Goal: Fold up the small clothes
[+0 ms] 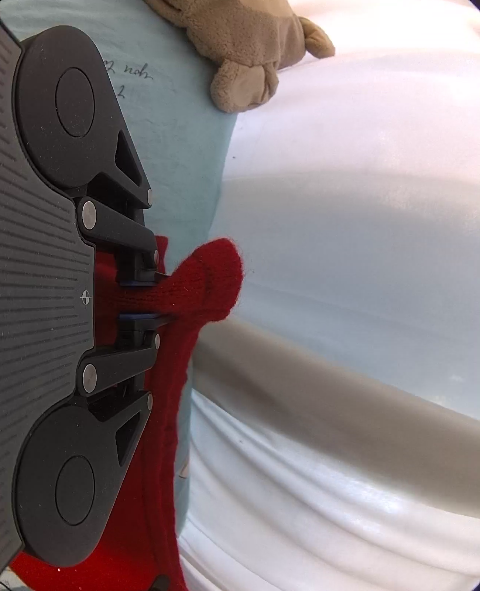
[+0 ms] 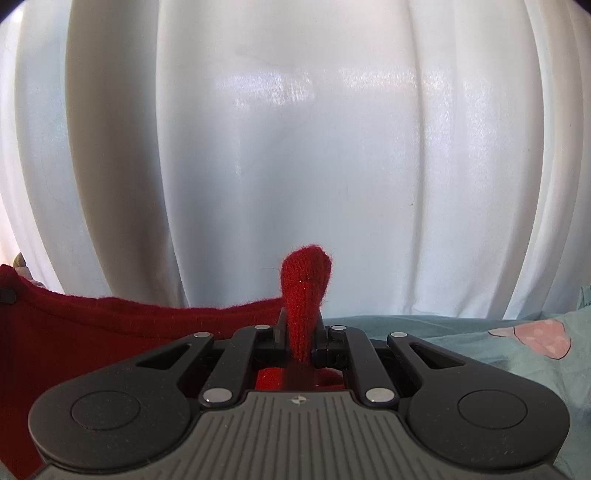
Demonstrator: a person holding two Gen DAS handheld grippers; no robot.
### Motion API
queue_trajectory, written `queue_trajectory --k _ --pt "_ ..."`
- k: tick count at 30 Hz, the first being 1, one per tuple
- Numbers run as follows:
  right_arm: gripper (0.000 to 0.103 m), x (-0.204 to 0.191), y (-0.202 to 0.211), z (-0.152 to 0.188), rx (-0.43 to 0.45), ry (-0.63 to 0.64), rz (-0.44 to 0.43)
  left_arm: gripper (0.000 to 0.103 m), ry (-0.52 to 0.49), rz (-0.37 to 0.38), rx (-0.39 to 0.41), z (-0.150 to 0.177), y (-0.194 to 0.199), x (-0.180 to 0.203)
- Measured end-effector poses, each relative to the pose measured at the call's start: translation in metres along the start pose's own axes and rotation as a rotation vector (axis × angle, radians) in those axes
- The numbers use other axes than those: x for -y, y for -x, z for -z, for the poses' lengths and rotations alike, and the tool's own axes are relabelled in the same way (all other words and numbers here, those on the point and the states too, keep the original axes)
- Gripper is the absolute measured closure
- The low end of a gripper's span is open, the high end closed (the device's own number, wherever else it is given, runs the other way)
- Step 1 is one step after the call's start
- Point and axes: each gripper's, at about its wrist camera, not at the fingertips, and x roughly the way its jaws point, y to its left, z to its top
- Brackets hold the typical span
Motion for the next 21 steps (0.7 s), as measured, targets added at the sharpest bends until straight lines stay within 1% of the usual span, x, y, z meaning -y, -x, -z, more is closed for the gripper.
queue_trajectory --k 1,3,7,9,11,13,14,15,16,17,18,19,20,21 --pt "0.095 0.0 -0.006 0.001 -0.017 0.011 0.01 0.089 -0.017 -0.023 -0.009 0.003 -0.006 0.003" --pt "0.095 -0.005 -0.015 0.001 -0.032 0.064 0.033 0.089 -0.024 -0.043 -0.017 0.004 -0.014 0.005" --pt "0.095 -0.009 -0.023 -0.004 -0.012 0.106 0.069 0.089 0.016 -0.051 -0.006 -0.004 -0.018 0.0" --pt "0.095 -0.013 -0.027 -0.008 0.004 0.122 0.097 0.089 0.029 -0.055 0.015 -0.009 -0.018 -0.002" --pt "0.095 -0.016 -0.031 -0.011 0.019 0.128 0.121 0.089 0.036 -0.081 0.052 -0.014 -0.022 -0.002" --pt "0.095 -0.02 -0.04 -0.012 0.033 0.132 0.151 0.088 0.03 -0.154 0.099 -0.013 -0.028 0.001" --pt "0.094 -0.022 -0.045 -0.01 0.042 0.137 0.166 0.084 0.035 -0.181 0.095 -0.011 -0.035 0.0" --pt "0.094 -0.022 -0.05 -0.007 0.049 0.134 0.17 0.079 0.047 -0.203 0.074 -0.008 -0.042 -0.002" --pt "0.087 -0.021 -0.055 -0.005 0.046 0.125 0.174 0.078 0.059 -0.232 0.044 -0.005 -0.047 -0.004" --pt "0.084 -0.018 -0.057 -0.003 0.032 0.114 0.197 0.077 0.071 -0.239 0.025 -0.001 -0.046 -0.007" --pt "0.083 -0.016 -0.056 -0.001 0.027 0.099 0.23 0.072 0.083 -0.223 0.02 0.003 -0.042 -0.01" --pt "0.083 -0.013 -0.05 -0.001 0.034 0.079 0.235 0.068 0.095 -0.191 0.012 0.008 -0.034 -0.015" --pt "0.083 -0.01 -0.042 -0.001 0.039 0.06 0.215 0.053 0.106 -0.168 0.008 0.013 -0.025 -0.018" --pt "0.083 -0.008 -0.031 0.001 0.038 0.046 0.191 0.043 0.116 -0.147 0.014 0.019 -0.015 -0.02"
